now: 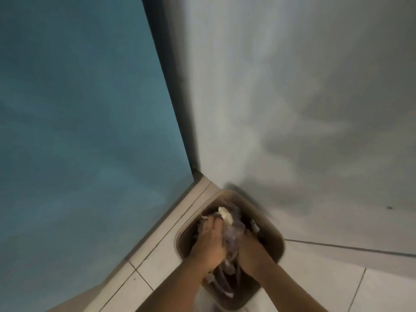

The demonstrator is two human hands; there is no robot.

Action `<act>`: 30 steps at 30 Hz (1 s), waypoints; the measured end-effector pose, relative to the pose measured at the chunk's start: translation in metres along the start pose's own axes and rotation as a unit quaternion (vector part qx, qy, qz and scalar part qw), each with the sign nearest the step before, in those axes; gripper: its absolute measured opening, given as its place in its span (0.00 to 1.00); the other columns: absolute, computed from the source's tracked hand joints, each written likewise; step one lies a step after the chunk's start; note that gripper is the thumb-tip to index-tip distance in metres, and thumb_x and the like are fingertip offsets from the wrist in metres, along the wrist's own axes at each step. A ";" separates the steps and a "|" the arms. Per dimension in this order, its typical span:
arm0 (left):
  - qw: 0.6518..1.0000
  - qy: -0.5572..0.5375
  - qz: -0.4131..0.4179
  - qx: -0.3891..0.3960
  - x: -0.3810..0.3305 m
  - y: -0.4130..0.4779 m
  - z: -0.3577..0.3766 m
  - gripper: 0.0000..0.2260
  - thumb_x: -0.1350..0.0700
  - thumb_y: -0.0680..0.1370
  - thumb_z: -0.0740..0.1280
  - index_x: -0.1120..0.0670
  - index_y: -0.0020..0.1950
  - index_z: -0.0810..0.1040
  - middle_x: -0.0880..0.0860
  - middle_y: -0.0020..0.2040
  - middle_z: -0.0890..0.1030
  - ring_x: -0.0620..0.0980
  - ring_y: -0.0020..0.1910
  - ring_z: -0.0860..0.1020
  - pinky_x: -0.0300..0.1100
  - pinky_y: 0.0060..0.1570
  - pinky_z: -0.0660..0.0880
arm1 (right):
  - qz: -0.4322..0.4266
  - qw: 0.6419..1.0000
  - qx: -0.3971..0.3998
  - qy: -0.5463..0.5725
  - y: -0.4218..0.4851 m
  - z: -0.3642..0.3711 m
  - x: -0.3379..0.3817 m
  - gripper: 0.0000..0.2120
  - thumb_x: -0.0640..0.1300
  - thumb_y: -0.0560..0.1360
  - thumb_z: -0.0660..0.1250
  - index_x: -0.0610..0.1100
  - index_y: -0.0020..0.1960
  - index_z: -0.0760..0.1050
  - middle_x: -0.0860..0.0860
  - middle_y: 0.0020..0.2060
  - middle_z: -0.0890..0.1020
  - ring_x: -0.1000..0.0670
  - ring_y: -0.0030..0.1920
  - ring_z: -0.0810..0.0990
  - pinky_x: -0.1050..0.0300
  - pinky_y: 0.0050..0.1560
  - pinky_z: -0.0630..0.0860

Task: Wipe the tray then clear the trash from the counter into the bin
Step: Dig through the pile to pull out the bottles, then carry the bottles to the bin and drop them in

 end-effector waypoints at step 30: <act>0.890 -0.154 -0.184 -0.388 -0.197 -0.449 -0.504 0.07 0.48 0.77 0.64 0.44 0.52 0.79 0.41 0.40 0.79 0.40 0.38 0.76 0.31 0.42 0.71 | -0.344 0.829 -0.232 0.376 -0.408 -0.367 0.401 0.19 0.72 0.67 0.61 0.60 0.47 0.79 0.54 0.35 0.82 0.53 0.33 0.79 0.63 0.38 0.75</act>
Point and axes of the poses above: each hand's wrist, its own y-axis towards the middle knuckle, its own z-axis out of the palm, x = y × z, the point moved 9 cm from there along y, towards the middle knuckle
